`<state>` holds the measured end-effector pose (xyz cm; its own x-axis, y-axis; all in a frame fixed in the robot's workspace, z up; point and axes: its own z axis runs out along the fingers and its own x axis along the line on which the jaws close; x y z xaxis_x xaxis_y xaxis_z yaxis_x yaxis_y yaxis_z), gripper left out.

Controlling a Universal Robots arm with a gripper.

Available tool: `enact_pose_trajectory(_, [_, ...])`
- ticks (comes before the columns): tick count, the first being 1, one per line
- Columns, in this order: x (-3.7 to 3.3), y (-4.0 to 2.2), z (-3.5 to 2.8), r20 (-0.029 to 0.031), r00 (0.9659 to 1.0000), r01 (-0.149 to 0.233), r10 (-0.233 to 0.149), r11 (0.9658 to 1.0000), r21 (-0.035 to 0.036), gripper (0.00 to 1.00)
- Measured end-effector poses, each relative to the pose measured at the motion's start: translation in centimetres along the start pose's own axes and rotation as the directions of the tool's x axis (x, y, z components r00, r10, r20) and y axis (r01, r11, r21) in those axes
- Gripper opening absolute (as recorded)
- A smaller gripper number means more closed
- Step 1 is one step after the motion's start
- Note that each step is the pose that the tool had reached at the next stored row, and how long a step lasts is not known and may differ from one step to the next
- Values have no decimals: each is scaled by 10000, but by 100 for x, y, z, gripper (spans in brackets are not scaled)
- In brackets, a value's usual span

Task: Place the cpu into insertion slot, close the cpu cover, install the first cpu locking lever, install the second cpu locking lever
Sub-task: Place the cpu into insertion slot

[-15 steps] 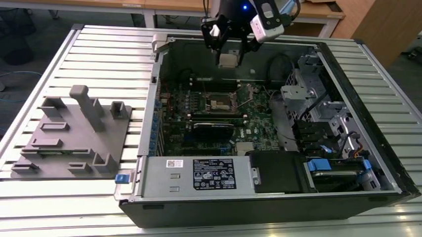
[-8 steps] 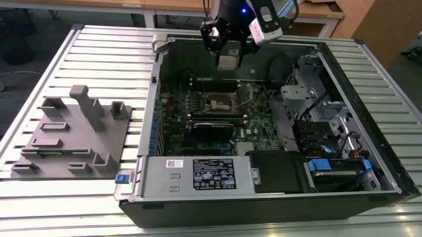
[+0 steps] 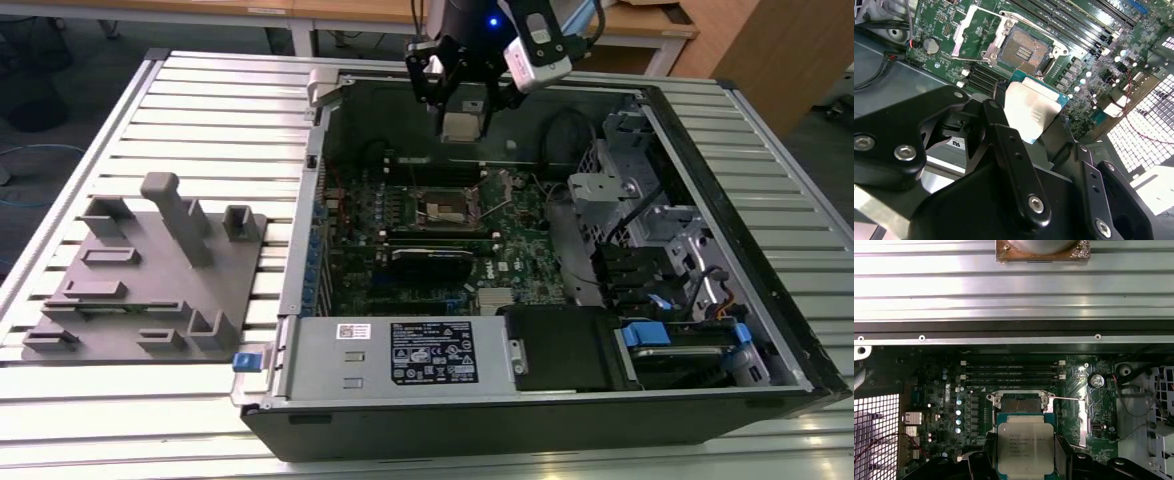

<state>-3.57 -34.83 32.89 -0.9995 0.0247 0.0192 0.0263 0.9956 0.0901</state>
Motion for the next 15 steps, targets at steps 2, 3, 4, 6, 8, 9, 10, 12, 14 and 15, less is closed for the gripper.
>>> enact_pose_trajectory(2, [2, -2, 22, 0, 10000, 0, 0, 10000, -1, 54])
enact_pose_trajectory(3, [3, -2, 24, -1, 10000, 0, 0, 10000, 1, 54])
enact_pose_trajectory(4, [3, -2, 26, -2, 10000, 0, 0, 10000, 2, 54])
enact_pose_trajectory(6, [4, -3, 27, -1, 10000, 0, 0, 10000, 2, 54])
enact_pose_trajectory(8, [4, -3, 29, 0, 10000, 0, 0, 10000, 0, 54])
enact_pose_trajectory(9, [3, -3, 31, 0, 10000, 0, 0, 10000, -2, 54])
enact_pose_trajectory(10, [3, -3, 36, 1, 10000, 0, 0, 10000, -4, 54])
enact_pose_trajectory(12, [4, -4, 42, -1, 10000, 0, 0, 10000, 0, 54])
enact_pose_trajectory(14, [4, -4, 43, 0, 10000, 0, 0, 10000, 0, 54])
enact_pose_trajectory(15, [4, -4, 43, -1, 10000, -1, 1, 10000, 0, 54])
